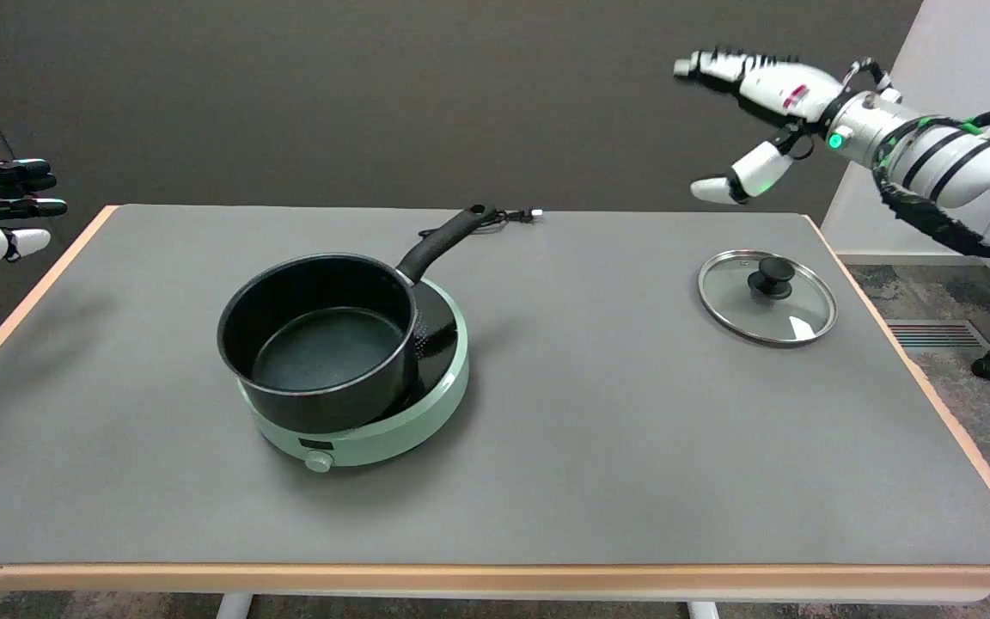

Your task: Pick up the pot.

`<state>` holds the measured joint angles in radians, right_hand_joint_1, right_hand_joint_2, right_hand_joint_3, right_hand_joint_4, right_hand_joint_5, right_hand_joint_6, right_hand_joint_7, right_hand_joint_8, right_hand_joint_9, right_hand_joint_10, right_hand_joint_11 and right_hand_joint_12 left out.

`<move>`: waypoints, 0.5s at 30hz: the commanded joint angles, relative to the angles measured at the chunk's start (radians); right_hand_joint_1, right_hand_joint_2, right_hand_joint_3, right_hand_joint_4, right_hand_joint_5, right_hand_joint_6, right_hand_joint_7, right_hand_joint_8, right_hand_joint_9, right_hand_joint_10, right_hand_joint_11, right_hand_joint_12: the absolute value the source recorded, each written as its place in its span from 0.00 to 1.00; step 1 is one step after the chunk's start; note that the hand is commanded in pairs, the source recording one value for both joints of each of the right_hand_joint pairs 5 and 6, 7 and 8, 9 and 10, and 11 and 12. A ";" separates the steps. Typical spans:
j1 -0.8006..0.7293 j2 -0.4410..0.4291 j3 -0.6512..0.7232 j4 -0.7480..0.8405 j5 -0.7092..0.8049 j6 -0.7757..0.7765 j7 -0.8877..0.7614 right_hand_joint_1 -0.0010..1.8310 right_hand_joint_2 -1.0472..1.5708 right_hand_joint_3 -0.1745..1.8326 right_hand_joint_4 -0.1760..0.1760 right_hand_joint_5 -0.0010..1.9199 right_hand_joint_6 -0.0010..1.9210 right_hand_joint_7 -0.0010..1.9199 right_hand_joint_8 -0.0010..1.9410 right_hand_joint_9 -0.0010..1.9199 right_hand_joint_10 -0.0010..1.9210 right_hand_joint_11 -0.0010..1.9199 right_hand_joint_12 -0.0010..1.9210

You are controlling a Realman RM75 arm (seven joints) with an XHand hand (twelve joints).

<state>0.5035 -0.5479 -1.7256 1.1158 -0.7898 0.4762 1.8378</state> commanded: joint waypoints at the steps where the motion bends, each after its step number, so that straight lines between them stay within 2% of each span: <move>1: -0.413 -0.211 0.602 0.484 0.145 0.063 -0.010 0.62 0.09 0.34 0.30 0.00 0.00 0.00 0.00 0.00 0.00 0.00 0.00; 7: -0.449 -0.311 0.657 0.569 0.139 0.067 -0.030 0.61 0.12 0.33 0.25 0.00 0.00 0.00 0.00 0.00 0.00 0.00 0.00; 11: -0.478 -0.324 0.662 0.630 0.138 0.072 -0.138 0.62 0.12 0.34 0.25 0.00 0.00 0.00 0.00 0.00 0.00 0.00 0.00; 15: -0.470 -0.324 0.602 0.655 0.138 0.092 -0.199 0.62 0.11 0.35 0.25 0.00 0.00 0.00 0.00 0.00 0.00 0.00 0.00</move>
<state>0.1945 -0.7353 -1.2755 1.4993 -0.6874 0.5218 1.8097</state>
